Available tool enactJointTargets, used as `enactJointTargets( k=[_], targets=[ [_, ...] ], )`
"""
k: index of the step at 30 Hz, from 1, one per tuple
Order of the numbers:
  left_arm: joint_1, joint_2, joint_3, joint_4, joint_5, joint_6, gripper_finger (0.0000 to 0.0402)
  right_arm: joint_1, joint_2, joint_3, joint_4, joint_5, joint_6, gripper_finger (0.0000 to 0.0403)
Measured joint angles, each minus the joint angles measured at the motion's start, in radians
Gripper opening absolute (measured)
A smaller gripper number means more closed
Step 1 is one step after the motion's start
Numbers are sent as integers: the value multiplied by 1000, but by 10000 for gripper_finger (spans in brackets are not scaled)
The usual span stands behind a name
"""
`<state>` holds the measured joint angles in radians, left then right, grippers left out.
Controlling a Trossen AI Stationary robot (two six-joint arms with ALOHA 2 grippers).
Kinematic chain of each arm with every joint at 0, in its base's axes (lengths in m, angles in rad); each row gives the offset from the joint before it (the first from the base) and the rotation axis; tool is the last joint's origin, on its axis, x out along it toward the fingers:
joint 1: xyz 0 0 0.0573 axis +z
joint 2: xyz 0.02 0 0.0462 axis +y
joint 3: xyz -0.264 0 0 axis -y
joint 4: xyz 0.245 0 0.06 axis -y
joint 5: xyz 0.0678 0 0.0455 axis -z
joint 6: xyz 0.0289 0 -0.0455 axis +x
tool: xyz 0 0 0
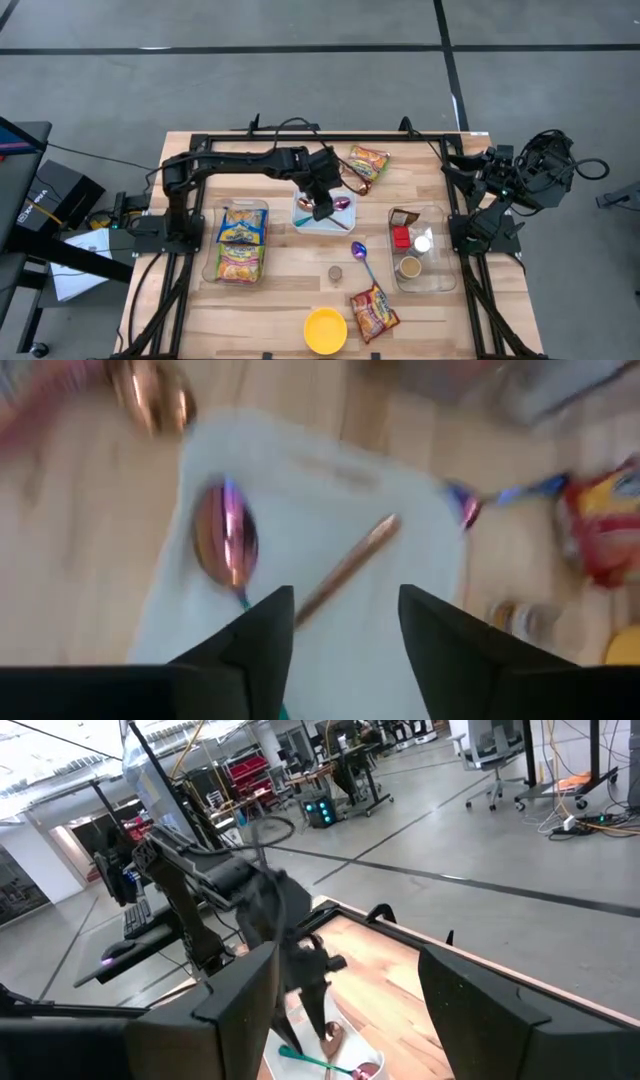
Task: Pick & Place Food Item
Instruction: Put the red noodle pack into the left transparent bin
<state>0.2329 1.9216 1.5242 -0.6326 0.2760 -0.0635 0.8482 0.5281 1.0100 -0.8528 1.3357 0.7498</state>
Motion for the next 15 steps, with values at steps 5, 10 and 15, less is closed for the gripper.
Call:
enactJointTargets(
  k=[5,10,15],
  targets=[
    [0,-82,0,105,-22,35,180,0,0,0,0,0,0,235],
    [0,-207,0,279,-35,59,175,0,0,0,-7,0,0,235],
    [0,-358,0,481,-45,55,178,0,0,0,-9,0,0,235]
  ],
)
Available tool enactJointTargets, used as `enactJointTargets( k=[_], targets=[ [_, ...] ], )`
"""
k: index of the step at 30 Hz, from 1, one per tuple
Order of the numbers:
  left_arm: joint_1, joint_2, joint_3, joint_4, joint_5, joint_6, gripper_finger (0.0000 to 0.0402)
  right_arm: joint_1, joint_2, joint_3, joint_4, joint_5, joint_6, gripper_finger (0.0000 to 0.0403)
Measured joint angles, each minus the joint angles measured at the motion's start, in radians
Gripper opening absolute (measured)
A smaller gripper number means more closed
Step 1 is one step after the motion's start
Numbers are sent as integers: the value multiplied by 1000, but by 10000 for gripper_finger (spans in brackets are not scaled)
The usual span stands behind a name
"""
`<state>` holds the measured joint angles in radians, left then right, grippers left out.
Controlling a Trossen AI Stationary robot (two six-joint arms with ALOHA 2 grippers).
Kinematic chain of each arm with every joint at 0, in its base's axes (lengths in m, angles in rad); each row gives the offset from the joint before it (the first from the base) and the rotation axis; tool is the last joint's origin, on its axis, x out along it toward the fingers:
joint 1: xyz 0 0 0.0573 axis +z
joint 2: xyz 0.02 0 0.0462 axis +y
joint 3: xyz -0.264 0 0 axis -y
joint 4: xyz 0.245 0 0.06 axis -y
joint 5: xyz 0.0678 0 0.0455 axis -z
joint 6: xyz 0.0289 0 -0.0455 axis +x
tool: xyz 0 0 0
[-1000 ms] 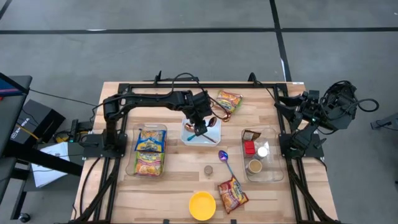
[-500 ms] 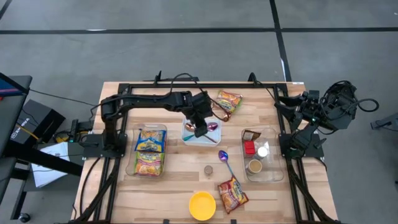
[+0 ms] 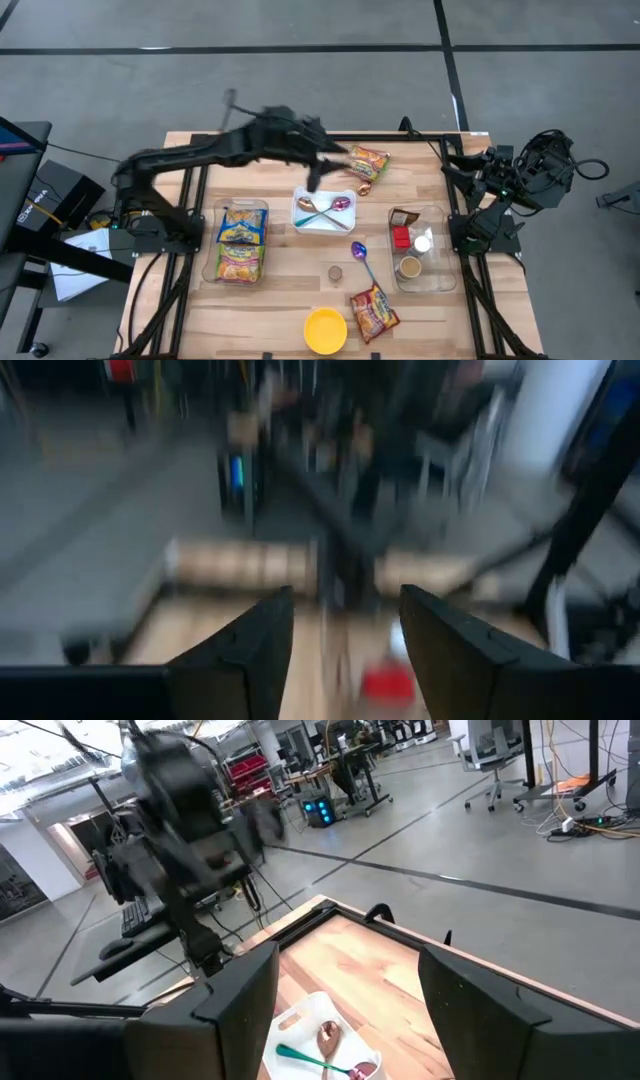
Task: Pick & Place Food Item
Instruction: Put the red noodle pack into the left transparent bin
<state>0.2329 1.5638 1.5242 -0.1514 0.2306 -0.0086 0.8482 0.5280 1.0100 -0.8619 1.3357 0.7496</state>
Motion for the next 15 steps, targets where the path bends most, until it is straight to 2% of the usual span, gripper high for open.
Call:
enactJointTargets(
  k=[5,10,15],
  targets=[
    [0,-149,2,95,-3,-48,179,0,0,0,1,0,0,235],
    [-5,-240,2,-9,-7,-52,182,0,0,0,1,0,0,235],
    [-26,-255,1,-103,-87,-52,184,0,0,0,1,0,0,235]
  ],
)
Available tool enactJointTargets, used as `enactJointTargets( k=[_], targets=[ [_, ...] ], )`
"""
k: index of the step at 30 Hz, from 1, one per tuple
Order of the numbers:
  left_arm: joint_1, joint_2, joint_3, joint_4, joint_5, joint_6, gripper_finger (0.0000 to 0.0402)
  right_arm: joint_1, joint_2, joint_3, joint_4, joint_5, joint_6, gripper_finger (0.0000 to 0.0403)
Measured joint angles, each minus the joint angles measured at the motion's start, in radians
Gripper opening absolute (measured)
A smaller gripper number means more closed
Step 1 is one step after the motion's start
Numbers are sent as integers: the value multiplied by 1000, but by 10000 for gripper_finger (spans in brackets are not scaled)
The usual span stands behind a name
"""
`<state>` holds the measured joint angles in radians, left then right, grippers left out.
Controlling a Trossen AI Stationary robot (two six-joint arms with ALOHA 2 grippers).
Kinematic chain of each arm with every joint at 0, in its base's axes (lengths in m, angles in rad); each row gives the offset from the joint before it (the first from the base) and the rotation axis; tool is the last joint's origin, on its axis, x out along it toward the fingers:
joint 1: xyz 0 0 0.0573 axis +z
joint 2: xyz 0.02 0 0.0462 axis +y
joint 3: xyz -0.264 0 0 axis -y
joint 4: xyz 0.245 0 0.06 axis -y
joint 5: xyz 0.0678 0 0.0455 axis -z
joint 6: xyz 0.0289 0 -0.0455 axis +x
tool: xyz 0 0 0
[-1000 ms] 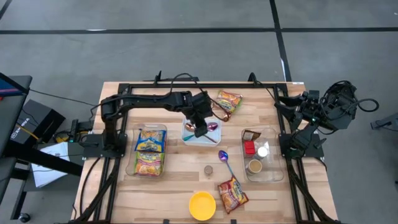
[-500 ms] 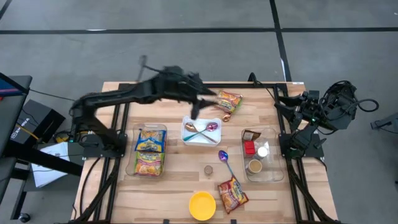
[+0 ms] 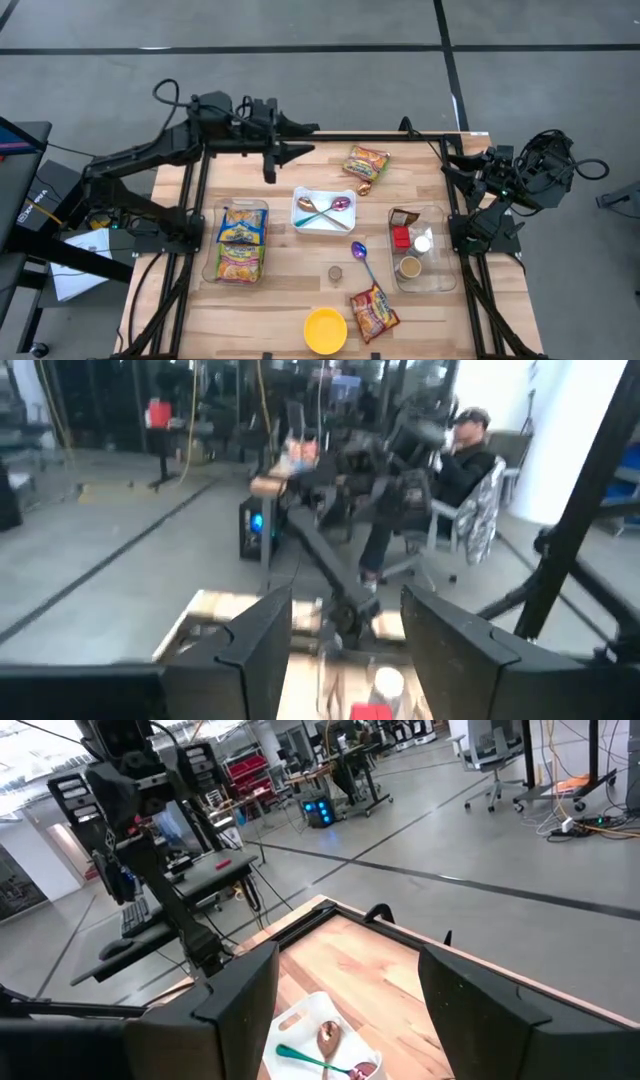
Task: Pick & Place Food Item
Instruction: Put the red noodle pack into the left transparent bin
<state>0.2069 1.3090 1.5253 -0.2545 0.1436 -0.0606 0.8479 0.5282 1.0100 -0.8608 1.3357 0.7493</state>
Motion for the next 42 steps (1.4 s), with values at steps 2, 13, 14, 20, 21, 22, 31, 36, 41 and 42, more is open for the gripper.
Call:
enactJointTargets(
  k=[2,13,14,20,21,22,31,36,41,42],
  targets=[
    [-7,1,-1,-23,-6,0,184,0,0,0,1,0,-11,235],
    [-23,31,-2,-14,-13,0,183,0,0,0,10,-3,-12,235],
    [-23,31,-2,-12,-13,0,183,0,0,0,13,-3,-11,235],
    [-23,31,-2,-13,-17,0,183,0,1,16,170,-162,-113,235],
    [-23,31,-2,-13,-17,0,182,0,1,20,217,-200,-158,235],
    [-23,31,-2,-13,-19,0,182,0,0,22,262,-228,-203,235],
    [-23,31,-2,72,-67,3,184,0,43,23,625,-383,-496,235],
    [-23,31,-1,107,-68,3,188,0,101,24,638,-544,-405,235],
    [-23,31,-1,106,-68,3,188,0,197,49,636,-669,-285,235],
    [-23,31,-1,106,-68,3,189,0,226,62,637,-690,-278,235]
  ],
)
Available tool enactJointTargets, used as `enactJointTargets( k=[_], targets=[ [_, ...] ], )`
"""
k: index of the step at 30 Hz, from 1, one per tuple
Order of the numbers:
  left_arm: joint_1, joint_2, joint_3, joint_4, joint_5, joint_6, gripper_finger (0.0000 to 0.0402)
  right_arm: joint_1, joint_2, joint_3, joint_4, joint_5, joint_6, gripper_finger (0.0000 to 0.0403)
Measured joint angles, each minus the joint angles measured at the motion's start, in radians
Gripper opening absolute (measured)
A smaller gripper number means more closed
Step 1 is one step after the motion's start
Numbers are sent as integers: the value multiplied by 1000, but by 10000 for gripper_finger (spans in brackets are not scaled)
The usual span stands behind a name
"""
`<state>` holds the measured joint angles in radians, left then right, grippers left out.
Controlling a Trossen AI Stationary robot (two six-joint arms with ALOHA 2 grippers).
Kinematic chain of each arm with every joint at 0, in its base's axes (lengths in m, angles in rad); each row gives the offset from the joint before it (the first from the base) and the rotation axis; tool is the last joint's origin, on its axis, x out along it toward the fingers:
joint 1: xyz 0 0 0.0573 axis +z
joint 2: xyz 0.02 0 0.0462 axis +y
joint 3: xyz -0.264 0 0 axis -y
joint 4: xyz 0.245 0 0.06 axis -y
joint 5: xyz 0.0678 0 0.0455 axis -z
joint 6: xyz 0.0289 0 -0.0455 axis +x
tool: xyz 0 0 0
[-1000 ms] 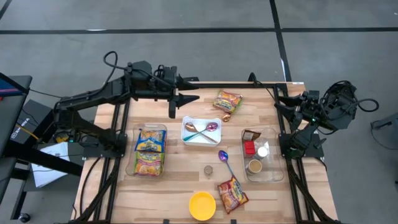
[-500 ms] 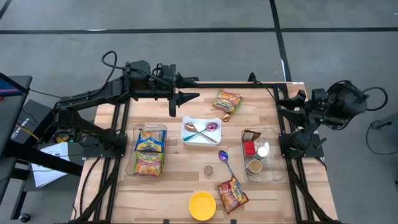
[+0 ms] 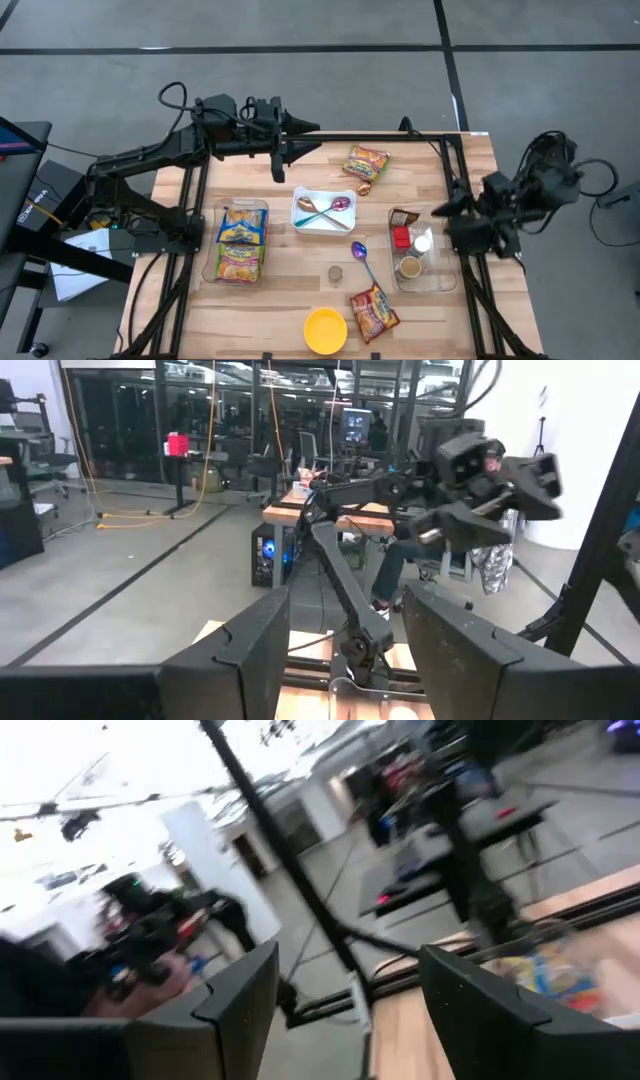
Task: Pick & Place Food Item
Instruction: Put the red noodle pack into the left transparent bin
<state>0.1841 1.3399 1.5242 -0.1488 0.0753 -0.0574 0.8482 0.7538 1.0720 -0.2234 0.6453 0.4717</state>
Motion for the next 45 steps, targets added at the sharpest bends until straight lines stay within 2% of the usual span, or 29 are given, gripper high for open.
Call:
enactJointTargets(
  k=[5,10,14,17,21,24,30,36,40,45],
  targets=[
    [0,0,0,0,0,0,188,0,140,83,-53,-88,44,235],
    [0,0,0,0,0,0,189,-23,262,200,-368,-152,319,229],
    [-3,0,0,-3,11,3,187,-86,374,261,-583,-307,448,213],
    [-4,0,0,-15,30,42,187,-141,439,273,-603,-448,452,199],
    [-10,0,0,-42,32,58,189,-211,520,272,-607,-615,392,185],
    [-10,0,0,-60,34,58,189,-252,566,272,-623,-678,334,178],
    [-28,0,0,-80,34,55,189,-316,653,272,-695,-724,219,173],
    [-37,0,0,-81,34,55,189,-349,758,271,-719,-726,-72,172],
    [-36,0,0,-81,34,54,189,-350,835,271,-696,-726,-248,169],
    [-36,0,0,-85,34,54,189,-346,886,271,-591,-728,-320,163]
  ],
)
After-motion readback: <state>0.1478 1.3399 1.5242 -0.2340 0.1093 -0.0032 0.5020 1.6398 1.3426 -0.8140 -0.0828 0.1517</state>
